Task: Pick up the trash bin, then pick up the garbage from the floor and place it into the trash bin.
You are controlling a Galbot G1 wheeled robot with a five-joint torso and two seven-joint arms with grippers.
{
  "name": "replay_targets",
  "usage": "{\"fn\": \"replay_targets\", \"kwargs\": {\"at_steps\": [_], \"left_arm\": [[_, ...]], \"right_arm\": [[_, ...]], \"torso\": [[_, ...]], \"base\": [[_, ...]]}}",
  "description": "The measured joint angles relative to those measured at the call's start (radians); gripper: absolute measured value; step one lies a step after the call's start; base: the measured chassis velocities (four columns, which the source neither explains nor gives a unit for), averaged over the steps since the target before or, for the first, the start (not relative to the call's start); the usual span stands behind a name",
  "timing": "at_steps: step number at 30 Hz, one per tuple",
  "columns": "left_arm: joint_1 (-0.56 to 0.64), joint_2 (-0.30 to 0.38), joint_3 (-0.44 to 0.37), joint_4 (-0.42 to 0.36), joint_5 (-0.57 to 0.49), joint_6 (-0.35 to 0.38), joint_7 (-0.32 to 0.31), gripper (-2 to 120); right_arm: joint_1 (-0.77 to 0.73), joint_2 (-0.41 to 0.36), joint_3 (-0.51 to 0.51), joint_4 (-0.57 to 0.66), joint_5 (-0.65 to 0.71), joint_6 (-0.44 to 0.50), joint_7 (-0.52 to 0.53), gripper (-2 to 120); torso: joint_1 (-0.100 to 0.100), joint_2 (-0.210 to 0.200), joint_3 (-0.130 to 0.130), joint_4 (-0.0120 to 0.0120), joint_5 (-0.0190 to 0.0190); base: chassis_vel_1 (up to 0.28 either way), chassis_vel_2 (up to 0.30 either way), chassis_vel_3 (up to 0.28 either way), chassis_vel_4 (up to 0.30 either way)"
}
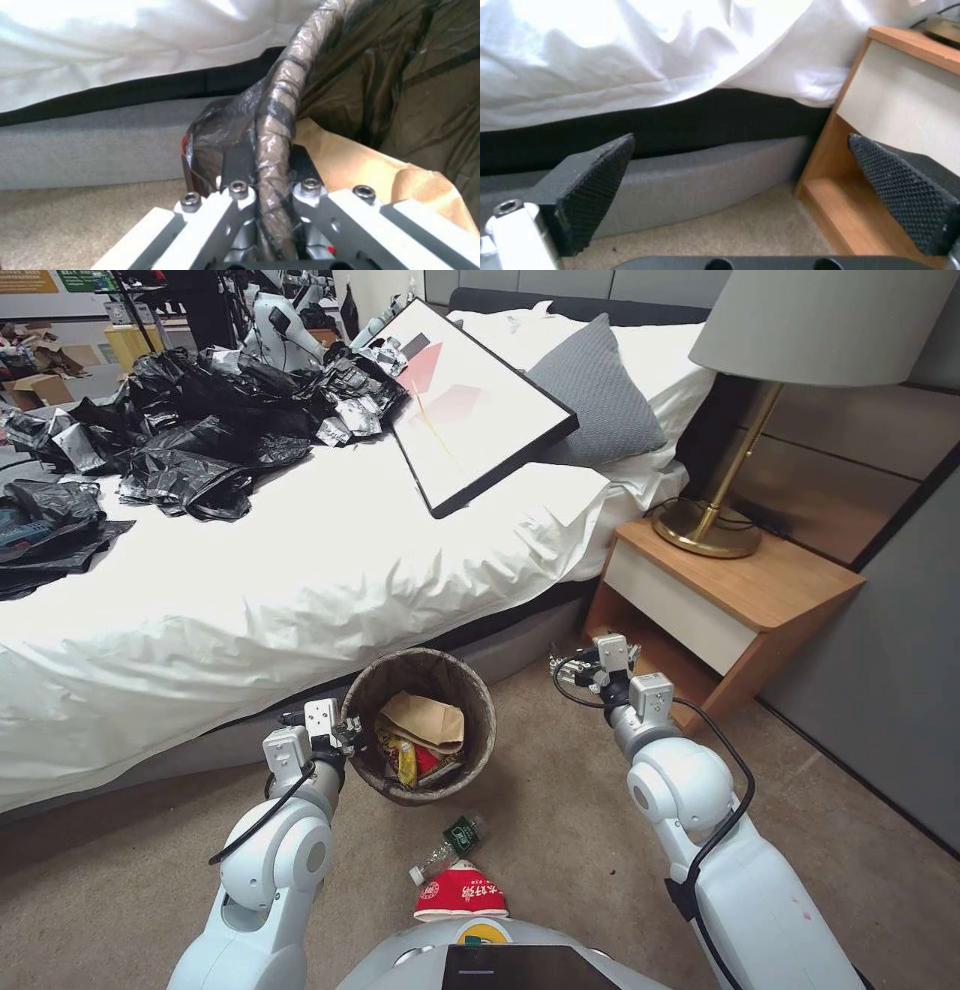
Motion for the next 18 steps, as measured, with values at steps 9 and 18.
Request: {"fn": "replay_targets", "kwargs": {"at_steps": [9, 18], "left_arm": [[0.000, -0.001, 0.001, -0.001, 0.000, 0.000, 0.000, 2], [0.003, -0.002, 0.002, -0.003, 0.000, 0.000, 0.000, 2]], "right_arm": [[0.001, 0.001, 0.000, 0.001, -0.001, 0.001, 0.000, 100], [-0.003, 0.001, 0.002, 0.004, -0.002, 0.001, 0.000, 100]], "torso": [[0.000, 0.000, 0.000, 0.0001, 0.0000], [0.000, 0.000, 0.000, 0.0000, 0.0000]], "base": [[0.000, 0.000, 0.000, 0.000], [0.000, 0.000, 0.000, 0.000]]}}
